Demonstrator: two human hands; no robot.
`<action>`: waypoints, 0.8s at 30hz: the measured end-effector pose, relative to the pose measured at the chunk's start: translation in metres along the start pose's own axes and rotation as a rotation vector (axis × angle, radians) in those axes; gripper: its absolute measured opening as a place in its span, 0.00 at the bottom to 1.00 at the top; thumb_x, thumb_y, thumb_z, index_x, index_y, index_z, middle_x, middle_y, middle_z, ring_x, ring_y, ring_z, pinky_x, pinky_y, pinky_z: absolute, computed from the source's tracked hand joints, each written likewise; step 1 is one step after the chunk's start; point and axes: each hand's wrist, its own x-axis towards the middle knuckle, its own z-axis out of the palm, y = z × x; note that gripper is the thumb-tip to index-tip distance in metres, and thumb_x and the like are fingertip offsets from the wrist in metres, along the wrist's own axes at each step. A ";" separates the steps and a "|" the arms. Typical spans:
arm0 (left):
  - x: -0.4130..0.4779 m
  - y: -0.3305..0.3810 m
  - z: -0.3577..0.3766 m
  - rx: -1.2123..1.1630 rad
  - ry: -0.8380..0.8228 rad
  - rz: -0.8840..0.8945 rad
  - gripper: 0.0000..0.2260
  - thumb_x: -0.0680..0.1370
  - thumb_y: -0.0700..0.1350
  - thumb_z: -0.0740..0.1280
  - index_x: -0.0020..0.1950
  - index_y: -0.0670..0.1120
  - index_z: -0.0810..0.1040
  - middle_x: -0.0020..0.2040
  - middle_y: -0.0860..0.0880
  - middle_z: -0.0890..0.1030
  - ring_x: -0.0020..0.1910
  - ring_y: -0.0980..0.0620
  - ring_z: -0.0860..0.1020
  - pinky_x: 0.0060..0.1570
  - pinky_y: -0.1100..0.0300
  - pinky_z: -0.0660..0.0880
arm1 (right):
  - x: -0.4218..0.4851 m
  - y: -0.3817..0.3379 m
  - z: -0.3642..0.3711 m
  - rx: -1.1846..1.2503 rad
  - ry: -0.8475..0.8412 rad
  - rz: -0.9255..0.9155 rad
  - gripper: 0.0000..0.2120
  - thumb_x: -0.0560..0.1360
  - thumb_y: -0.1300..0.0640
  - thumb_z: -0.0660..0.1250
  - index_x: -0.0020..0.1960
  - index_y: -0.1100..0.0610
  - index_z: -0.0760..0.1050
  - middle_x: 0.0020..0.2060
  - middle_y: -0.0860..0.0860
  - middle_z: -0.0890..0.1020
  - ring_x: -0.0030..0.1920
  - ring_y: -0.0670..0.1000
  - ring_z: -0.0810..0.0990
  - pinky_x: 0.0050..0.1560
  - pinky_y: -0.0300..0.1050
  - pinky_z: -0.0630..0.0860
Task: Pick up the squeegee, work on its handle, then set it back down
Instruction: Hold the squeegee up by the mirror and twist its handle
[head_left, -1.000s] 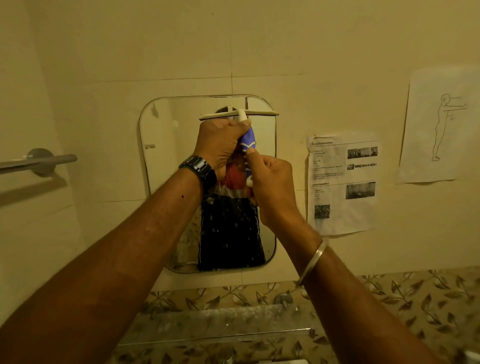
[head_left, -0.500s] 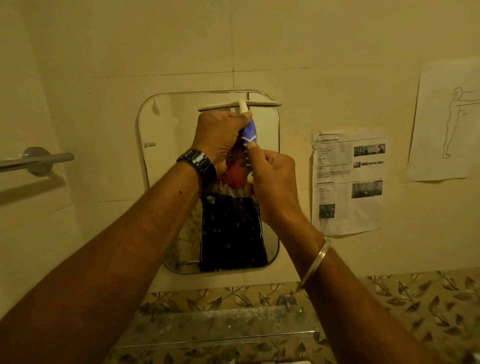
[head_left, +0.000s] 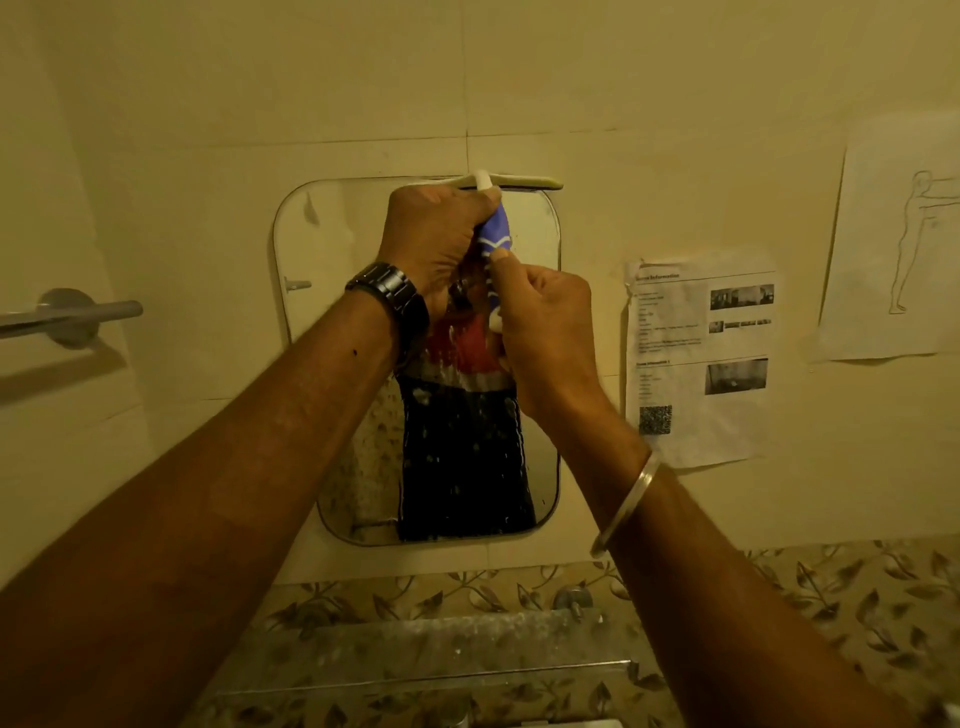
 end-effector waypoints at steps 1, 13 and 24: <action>-0.003 -0.003 0.000 0.005 -0.007 -0.010 0.11 0.77 0.45 0.74 0.51 0.37 0.85 0.47 0.38 0.87 0.48 0.37 0.86 0.49 0.42 0.84 | -0.003 0.004 -0.001 -0.003 0.000 -0.002 0.23 0.85 0.51 0.65 0.31 0.52 0.73 0.24 0.51 0.75 0.26 0.53 0.75 0.30 0.45 0.77; -0.017 -0.019 0.003 0.012 -0.037 -0.009 0.08 0.77 0.45 0.73 0.49 0.39 0.86 0.46 0.40 0.87 0.46 0.39 0.86 0.49 0.41 0.84 | -0.020 0.009 -0.009 0.038 -0.007 -0.007 0.21 0.85 0.52 0.65 0.33 0.55 0.74 0.32 0.62 0.80 0.33 0.67 0.81 0.33 0.56 0.81; -0.021 -0.025 0.008 0.031 -0.035 -0.065 0.10 0.77 0.44 0.73 0.55 0.39 0.84 0.49 0.42 0.87 0.49 0.43 0.86 0.52 0.44 0.84 | -0.027 0.020 -0.013 0.056 -0.002 0.063 0.22 0.85 0.52 0.65 0.33 0.54 0.73 0.29 0.56 0.76 0.26 0.57 0.75 0.28 0.46 0.78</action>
